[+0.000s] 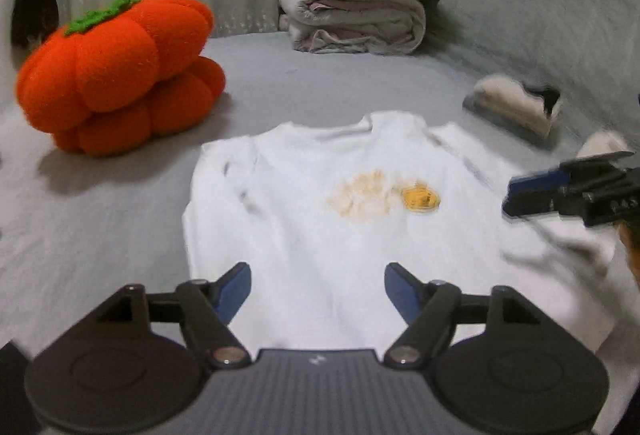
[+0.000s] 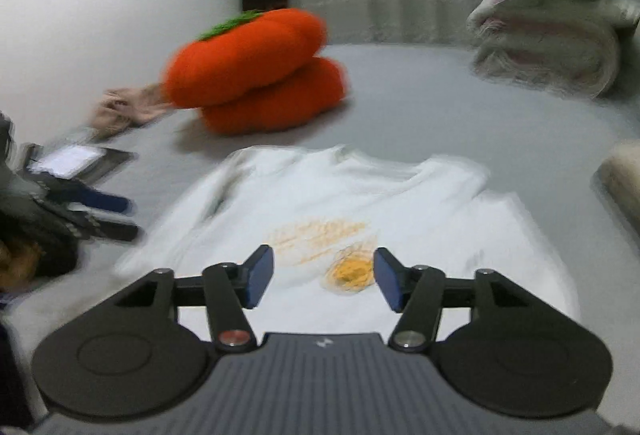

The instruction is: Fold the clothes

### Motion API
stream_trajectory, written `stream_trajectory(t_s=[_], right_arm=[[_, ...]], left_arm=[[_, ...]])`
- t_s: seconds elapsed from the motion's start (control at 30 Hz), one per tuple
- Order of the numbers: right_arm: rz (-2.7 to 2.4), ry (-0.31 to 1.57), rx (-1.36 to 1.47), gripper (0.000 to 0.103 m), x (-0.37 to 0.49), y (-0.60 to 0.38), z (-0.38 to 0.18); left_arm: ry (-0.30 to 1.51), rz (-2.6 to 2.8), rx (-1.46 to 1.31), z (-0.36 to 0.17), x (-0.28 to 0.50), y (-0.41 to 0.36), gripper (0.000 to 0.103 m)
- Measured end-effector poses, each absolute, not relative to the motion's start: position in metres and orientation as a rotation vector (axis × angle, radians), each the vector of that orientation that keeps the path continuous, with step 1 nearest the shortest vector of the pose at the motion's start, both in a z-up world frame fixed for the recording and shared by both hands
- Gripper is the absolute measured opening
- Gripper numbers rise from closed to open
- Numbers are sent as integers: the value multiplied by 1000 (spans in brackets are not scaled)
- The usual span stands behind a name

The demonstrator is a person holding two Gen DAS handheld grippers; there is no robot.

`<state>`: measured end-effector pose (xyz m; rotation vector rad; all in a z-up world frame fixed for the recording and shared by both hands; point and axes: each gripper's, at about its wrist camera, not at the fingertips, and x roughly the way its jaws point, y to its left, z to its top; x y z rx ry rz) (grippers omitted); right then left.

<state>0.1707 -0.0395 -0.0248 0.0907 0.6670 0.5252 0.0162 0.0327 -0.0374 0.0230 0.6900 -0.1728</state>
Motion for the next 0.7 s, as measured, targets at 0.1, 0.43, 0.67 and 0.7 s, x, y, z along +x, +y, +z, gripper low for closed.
stream_trajectory(t_s=[0.1,0.43,0.67,0.7], right_arm=[[638,828,199,64,159,-6,-63],[798,911,387,65,169,103,-94],[1006,638,179,65,142,160,-66],[992,644,126,65,140,163,-68]], left_arm=[[698,-104,-106,-42,9,55,73],[607,43,-353,-44,-17,144,74],[500,121,-439,-35,-33,177,75],[493,125,-420,-34,-34,178,75]])
